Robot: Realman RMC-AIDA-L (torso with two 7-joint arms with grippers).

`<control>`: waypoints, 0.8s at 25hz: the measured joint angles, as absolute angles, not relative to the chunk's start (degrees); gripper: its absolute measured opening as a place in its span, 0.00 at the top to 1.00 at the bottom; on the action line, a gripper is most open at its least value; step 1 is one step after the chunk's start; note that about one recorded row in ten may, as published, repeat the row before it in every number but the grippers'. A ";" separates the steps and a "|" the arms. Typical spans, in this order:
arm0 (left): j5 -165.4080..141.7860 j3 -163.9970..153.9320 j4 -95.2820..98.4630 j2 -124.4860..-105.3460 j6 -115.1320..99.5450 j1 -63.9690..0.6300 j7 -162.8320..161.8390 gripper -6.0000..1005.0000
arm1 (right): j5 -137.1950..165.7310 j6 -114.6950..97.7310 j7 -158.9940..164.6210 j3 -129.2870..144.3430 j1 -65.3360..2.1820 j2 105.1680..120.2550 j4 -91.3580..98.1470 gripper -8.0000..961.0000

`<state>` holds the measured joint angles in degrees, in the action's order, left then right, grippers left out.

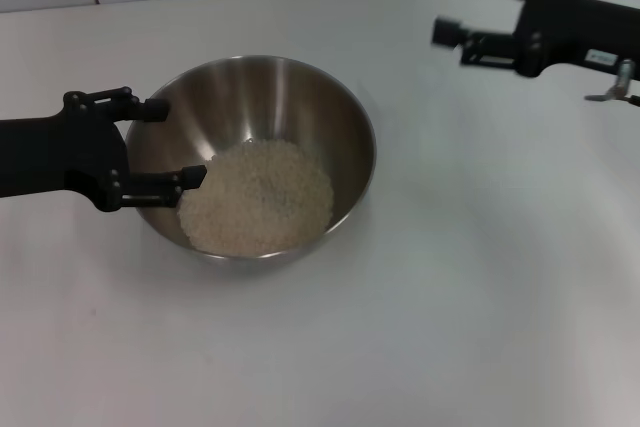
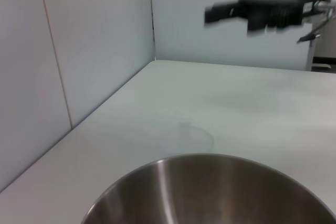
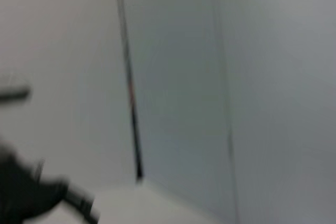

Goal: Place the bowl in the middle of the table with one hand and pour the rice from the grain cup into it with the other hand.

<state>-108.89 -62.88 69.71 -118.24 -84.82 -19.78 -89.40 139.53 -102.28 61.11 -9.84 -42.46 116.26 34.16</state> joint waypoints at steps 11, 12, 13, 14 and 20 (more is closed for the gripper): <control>-109.55 -63.51 69.52 -118.33 -84.99 -20.82 -90.10 0.14 | 130.78 -101.94 91.92 32.93 -41.14 119.33 58.99 0.13; -109.55 -63.53 69.52 -118.33 -84.96 -20.83 -90.11 0.14 | 130.50 -101.94 93.33 35.13 -40.94 119.33 59.88 0.13; -109.57 -63.54 69.52 -118.33 -84.92 -20.83 -90.14 0.14 | 130.25 -101.94 94.07 36.17 -40.85 119.33 60.12 0.13; -109.59 -63.57 69.52 -118.32 -84.88 -20.88 -90.26 0.14 | 130.04 -101.93 94.72 37.25 -40.78 119.28 60.36 0.13; -109.70 -63.51 69.52 -118.30 -84.84 -21.00 -90.63 0.14 | 129.81 -101.90 95.22 38.72 -40.53 119.25 60.75 0.13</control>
<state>-109.70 -63.51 69.52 -118.30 -84.84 -21.00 -90.63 129.81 -101.90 95.22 38.72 -40.53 119.25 60.75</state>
